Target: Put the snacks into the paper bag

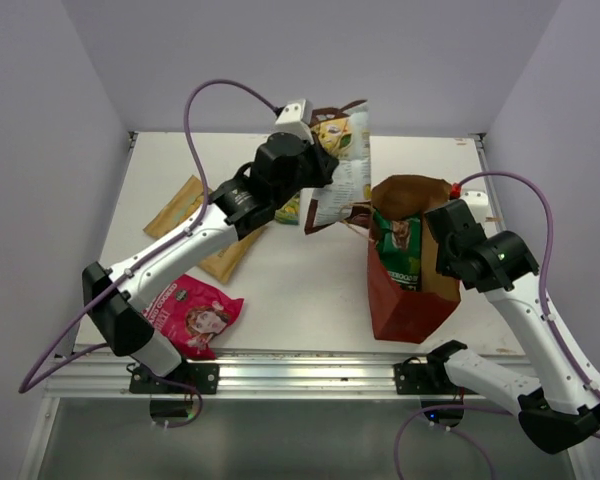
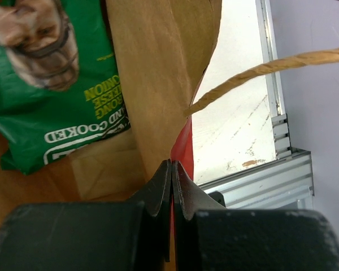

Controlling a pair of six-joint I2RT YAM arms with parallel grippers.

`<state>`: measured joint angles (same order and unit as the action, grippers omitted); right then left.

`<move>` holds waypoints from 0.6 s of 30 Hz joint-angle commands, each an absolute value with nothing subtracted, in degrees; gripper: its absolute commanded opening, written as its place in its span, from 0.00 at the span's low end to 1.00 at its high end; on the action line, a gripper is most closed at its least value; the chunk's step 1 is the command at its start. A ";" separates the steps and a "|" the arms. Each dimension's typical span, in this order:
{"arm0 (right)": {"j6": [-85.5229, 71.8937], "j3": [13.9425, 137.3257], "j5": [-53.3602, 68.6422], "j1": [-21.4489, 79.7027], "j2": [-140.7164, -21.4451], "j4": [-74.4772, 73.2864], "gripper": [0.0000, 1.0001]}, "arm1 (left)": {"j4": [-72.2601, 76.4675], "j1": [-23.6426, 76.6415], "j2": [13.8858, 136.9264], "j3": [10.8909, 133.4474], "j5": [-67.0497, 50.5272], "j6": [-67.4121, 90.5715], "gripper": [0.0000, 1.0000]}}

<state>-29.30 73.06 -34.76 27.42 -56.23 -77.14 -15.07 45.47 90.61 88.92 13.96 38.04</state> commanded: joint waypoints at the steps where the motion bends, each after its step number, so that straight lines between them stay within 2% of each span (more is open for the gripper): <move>1: -28.92 73.74 -32.87 27.42 -55.90 -78.05 0.00 | -11.61 52.19 90.26 98.16 15.03 33.67 0.00; 7: -29.00 73.92 -32.61 27.51 -55.20 -78.49 0.00 | -6.95 59.32 93.34 105.38 19.86 29.18 0.00; 17: -29.27 74.27 -32.87 27.51 -54.84 -78.75 0.00 | -9.31 62.05 98.26 105.30 20.48 31.20 0.00; 18: -29.35 74.27 -32.96 27.51 -54.76 -78.84 0.00 | -9.66 62.83 97.57 105.21 23.26 31.11 0.00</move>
<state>-29.32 73.06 -33.67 27.42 -55.35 -77.10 -11.68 61.06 98.89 104.01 19.03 30.85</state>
